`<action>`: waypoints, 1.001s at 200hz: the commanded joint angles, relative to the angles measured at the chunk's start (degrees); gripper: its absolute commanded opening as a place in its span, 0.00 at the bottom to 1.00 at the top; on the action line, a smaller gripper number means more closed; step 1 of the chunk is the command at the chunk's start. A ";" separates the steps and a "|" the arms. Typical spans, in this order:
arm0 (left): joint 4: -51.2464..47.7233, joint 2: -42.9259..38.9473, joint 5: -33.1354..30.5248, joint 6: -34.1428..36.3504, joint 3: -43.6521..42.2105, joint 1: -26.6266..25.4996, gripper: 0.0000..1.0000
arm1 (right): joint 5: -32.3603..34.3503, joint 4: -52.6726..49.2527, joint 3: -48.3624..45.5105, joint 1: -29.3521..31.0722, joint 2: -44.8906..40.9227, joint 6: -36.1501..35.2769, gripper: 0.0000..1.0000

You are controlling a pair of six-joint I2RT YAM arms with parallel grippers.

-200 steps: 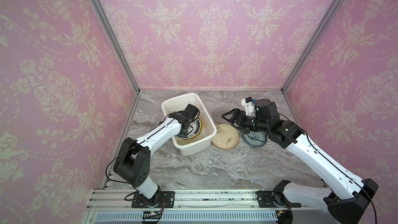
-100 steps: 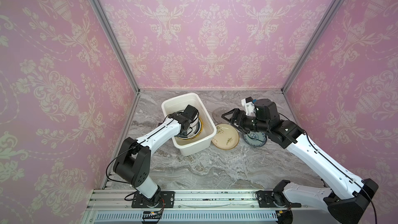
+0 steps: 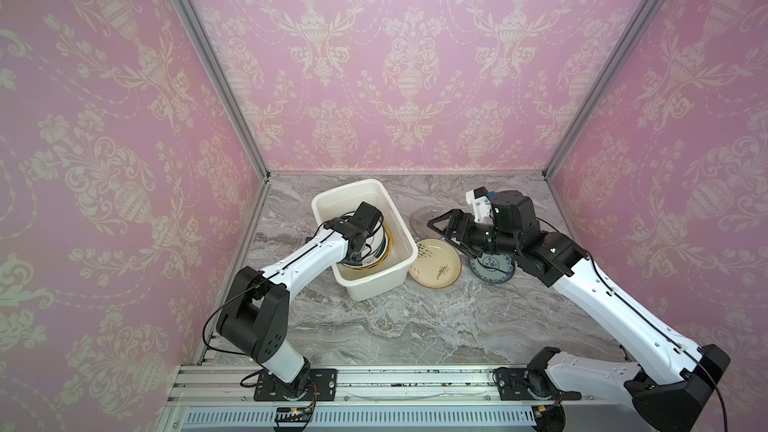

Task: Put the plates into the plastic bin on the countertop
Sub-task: 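Open the left gripper to let the cloud-logo plate lie flat, then raise the left gripper out of the bin while the right reaches toward the plates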

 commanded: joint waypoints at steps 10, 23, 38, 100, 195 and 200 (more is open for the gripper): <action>9.30 2.69 13.42 5.00 -3.46 0.81 0.77 | 0.78 -0.37 0.09 0.04 -0.50 0.20 0.87; 11.51 1.40 14.56 11.07 -2.77 1.74 0.83 | 1.00 -1.22 -0.10 -0.29 -0.71 -0.29 0.88; 12.27 -0.53 14.91 18.36 -1.06 2.61 0.88 | 1.30 -2.89 -0.60 -0.85 -1.36 -0.84 0.89; 15.93 -15.63 16.09 47.07 -0.90 7.04 0.96 | 2.75 -7.47 -6.40 -5.64 -6.73 -3.25 0.91; -15.88 -29.91 34.74 95.04 9.74 11.94 0.99 | 3.30 -15.56 -13.23 -9.17 -3.18 -11.76 0.91; -17.33 -30.04 35.79 96.35 9.88 11.96 0.99 | 3.12 -15.08 -14.09 -9.20 -2.88 -11.67 0.91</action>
